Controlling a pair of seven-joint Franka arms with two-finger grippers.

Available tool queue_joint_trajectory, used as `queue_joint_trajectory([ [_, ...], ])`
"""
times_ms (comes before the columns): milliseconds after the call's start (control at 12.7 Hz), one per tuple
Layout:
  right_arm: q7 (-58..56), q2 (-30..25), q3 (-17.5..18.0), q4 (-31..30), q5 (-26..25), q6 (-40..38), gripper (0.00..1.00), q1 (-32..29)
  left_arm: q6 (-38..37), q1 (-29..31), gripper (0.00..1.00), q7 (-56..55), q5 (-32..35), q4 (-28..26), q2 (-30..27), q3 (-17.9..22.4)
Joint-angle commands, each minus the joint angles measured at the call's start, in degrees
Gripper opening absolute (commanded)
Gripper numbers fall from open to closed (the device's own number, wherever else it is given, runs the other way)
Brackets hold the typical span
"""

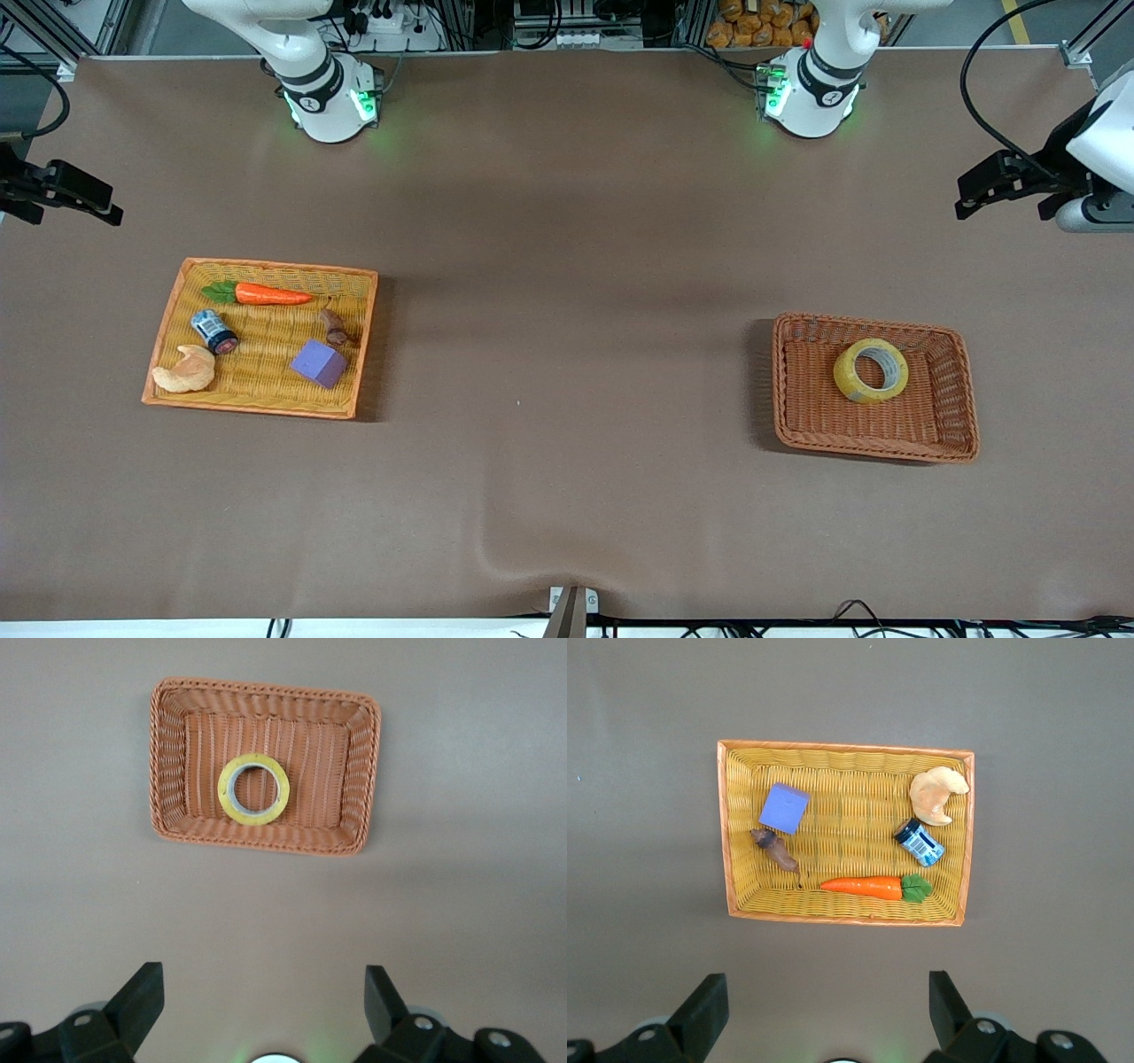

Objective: Transfer tape with both arms

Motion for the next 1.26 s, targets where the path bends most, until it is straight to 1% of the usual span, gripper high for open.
queue_joint_trajectory([
  [0, 0.7, 0.5, 0.8, 1.0, -0.2, -0.4, 1.0, -1.1, -1.8, -0.5, 1.0, 1.1, 1.0, 1.4, 1.0, -0.8],
  [868, 0.6, 1.1, 0.8, 1.1, -0.5, -0.4, 1.0, -0.7, -0.5, 0.0, 1.0, 2.9, 1.0, 0.6, 0.6, -1.7],
  [1184, 0.6, 1.1, 0.8, 1.1, -0.4, -0.4, 1.0, -0.8, -0.1, 0.0, 1.0, 5.9, 1.0, 0.6, 0.6, -1.7],
])
